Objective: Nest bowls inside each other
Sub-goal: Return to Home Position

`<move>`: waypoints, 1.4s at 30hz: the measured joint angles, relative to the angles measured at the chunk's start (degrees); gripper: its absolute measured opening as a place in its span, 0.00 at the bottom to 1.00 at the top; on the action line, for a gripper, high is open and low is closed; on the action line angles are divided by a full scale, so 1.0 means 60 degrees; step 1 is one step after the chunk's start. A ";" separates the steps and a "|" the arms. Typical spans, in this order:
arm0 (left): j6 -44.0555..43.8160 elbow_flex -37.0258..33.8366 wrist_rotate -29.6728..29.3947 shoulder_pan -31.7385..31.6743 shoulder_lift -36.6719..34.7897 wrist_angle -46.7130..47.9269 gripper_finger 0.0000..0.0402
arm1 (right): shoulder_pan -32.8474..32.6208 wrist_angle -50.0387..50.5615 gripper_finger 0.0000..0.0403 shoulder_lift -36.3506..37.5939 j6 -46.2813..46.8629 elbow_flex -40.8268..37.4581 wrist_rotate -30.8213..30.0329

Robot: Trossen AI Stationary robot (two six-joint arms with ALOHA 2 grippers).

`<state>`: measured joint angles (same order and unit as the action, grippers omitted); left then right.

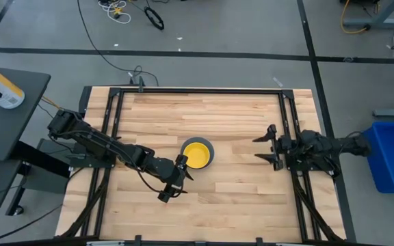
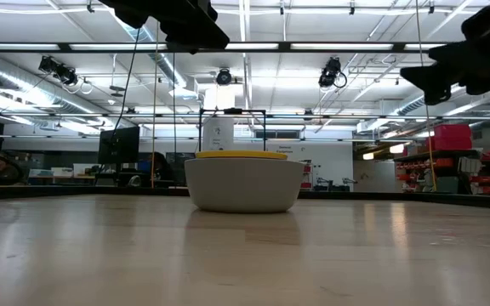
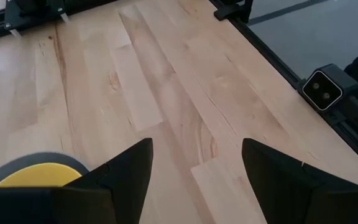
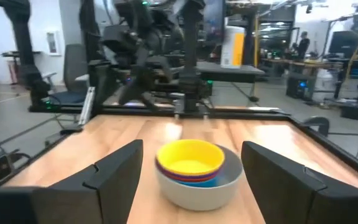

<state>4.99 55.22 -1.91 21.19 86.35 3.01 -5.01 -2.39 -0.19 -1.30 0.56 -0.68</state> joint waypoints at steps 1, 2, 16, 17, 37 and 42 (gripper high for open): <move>0.0036 0.0000 0.0000 0.0000 0.0000 0.0004 0.64 | 0.0348 -0.0003 0.71 0.0000 0.0000 0.0000 0.0317; 0.0114 0.0000 -0.0003 0.0000 -0.0002 -0.0006 0.64 | 0.0695 0.0000 0.71 0.0000 0.0004 0.0000 0.0637; -0.0942 -0.4828 -0.1841 0.1191 -0.6358 -0.2742 0.64 | 0.2195 -0.0132 0.75 0.0000 0.0000 0.0000 0.2728; -0.1081 -0.5421 -0.1790 0.1329 -0.7144 -0.2949 0.64 | 0.2192 -0.0135 0.75 0.0000 0.0000 0.0000 0.2734; -0.1765 -0.9123 -0.0523 0.1471 -1.3467 -0.1779 0.64 | 0.2188 -0.0142 0.73 -0.0011 0.0251 0.0000 0.2909; -0.1875 -0.9125 0.0165 -0.0331 -1.3463 -0.1369 0.64 | 0.2188 -0.0243 0.70 -0.0011 0.0310 0.0000 0.2909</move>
<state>-6.26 0.47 -0.92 19.21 5.57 -5.21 8.12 -3.85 -0.25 0.56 0.56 16.78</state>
